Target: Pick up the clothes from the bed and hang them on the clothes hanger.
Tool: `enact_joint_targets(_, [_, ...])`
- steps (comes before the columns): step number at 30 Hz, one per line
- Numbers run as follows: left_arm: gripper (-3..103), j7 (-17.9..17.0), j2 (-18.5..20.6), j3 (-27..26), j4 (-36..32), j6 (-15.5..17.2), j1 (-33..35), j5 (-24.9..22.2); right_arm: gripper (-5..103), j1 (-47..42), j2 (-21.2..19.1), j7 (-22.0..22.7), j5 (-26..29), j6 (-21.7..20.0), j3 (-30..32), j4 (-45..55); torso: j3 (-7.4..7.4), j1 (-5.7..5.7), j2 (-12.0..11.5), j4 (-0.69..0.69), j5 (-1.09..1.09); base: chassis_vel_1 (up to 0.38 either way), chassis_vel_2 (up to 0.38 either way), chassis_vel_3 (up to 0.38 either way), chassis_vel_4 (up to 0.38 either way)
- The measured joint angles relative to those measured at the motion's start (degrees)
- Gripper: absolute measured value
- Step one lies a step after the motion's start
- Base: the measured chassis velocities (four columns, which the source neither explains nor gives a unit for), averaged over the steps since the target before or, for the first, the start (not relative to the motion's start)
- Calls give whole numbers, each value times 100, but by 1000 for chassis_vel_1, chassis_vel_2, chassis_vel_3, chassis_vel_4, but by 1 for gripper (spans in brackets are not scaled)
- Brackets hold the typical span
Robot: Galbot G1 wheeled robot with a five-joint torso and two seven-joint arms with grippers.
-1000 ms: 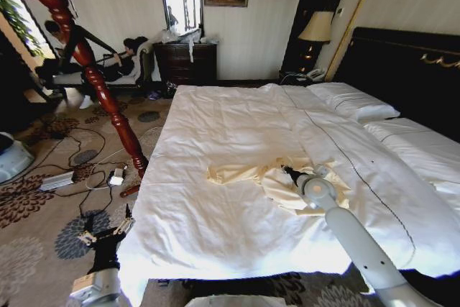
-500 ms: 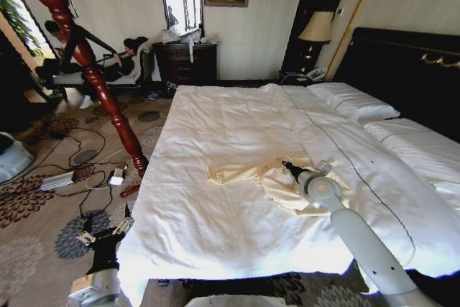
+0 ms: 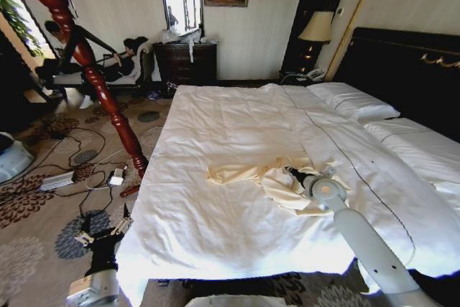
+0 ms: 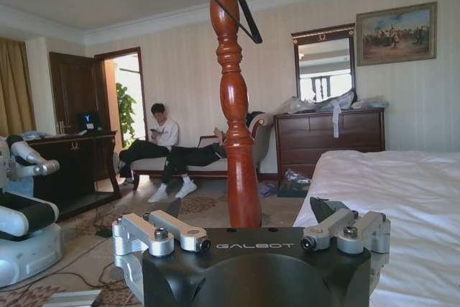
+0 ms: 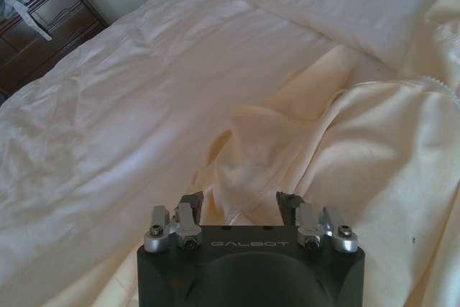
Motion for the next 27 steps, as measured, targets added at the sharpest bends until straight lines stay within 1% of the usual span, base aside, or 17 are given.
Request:
enact_joint_targets(1, [100, 0, 0, 0, 0, 0, 0, 0, 56, 0, 0, 0, 0, 0, 0, 0, 0, 0, 0, 0, 0, 0, 0, 0, 0])
enact_joint_targets(3, [100, -1, 6, 0, 15, 0, -6, -1, 69, -21, 13, -60, 0, 31, -16, 16, 0, 0, 0, 0, 0, 0, 0, 0, 0])
enact_joint_targets(4, [100, -2, 10, -1, 24, 0, -9, -6, 65, -30, 15, -98, 0, 49, -22, 21, 0, 0, 0, 0, 0, 0, 0, 0, 0])
enact_joint_targets(6, [100, -2, 12, -2, 27, 0, -12, -9, 65, -34, 16, -117, 0, 54, -25, 26, 0, 0, 0, 0, 0, 0, 0, 0, 0])
enact_joint_targets(7, [100, -5, 15, -6, 39, 0, -18, -20, 55, -41, 16, -144, -1, 54, -39, 34, 0, 0, 0, 0, 0, 0, 0, 0, 0])
enact_joint_targets(8, [100, -7, 17, -8, 48, 0, -24, -24, 55, -47, 16, -161, -11, 51, -57, 34, 0, 0, 0, 0, 0, 0, 0, 0, 0])
enact_joint_targets(10, [100, -8, 18, -8, 61, 0, -28, -27, 44, -54, 17, -181, -42, 48, -82, 34, 0, 0, 0, 0, 0, 0, 0, 0, 0])
enact_joint_targets(11, [100, -8, 18, -8, 61, 0, -28, -27, 44, -54, 17, -181, -42, 48, -82, 34, 0, 0, 0, 0, 0, 0, 0, 0, 0])
enact_joint_targets(13, [100, -9, 20, -5, 80, 1, -36, -27, 33, -63, 23, -199, -80, 48, -109, 34, 0, 0, 0, 0, 0, 0, 0, 0, 0])
enact_joint_targets(14, [100, -9, 21, -3, 87, 2, -39, -27, 33, -69, 24, -201, -86, 48, -115, 38, 0, 0, 0, 0, 0, 0, 0, 0, 0])
enact_joint_targets(15, [100, -10, 22, -3, 91, 3, -42, -28, 28, -74, 24, -202, -87, 50, -117, 46, 0, 0, 0, 0, 0, 0, 0, 0, 0])
enact_joint_targets(16, [100, -10, 22, -3, 91, 3, -42, -28, 28, -74, 24, -202, -87, 50, -117, 46, 0, 0, 0, 0, 0, 0, 0, 0, 0])
enact_joint_targets(20, [100, -10, 31, 4, 120, 11, -63, -32, 7, -126, 5, -231, -98, 86, -122, 175, 0, 0, 0, 0, 0, 0, 0, 0, 0])
enact_joint_targets(21, [100, -10, 31, 4, 120, 11, -63, -32, 7, -126, 5, -231, -98, 86, -122, 175, 0, 0, 0, 0, 0, 0, 0, 0, 0])
enact_joint_targets(23, [100, -11, 34, 13, 139, 15, -77, -33, 1, -166, -27, -293, -139, 112, -130, 267, 0, 0, 0, 0, -1, 0, 0, 0, 0])
enact_joint_targets(26, [100, -10, 39, 18, 151, 19, -87, -34, 1, -198, -57, -361, -179, 147, -140, 337, 0, 0, 0, 0, -1, 0, 0, 0, 0])
enact_joint_targets(27, [100, -10, 44, 23, 162, 23, -99, -35, 0, -217, -89, -476, -239, 255, -153, 389, 0, 0, 0, 0, -1, 0, 0, 0, 0])
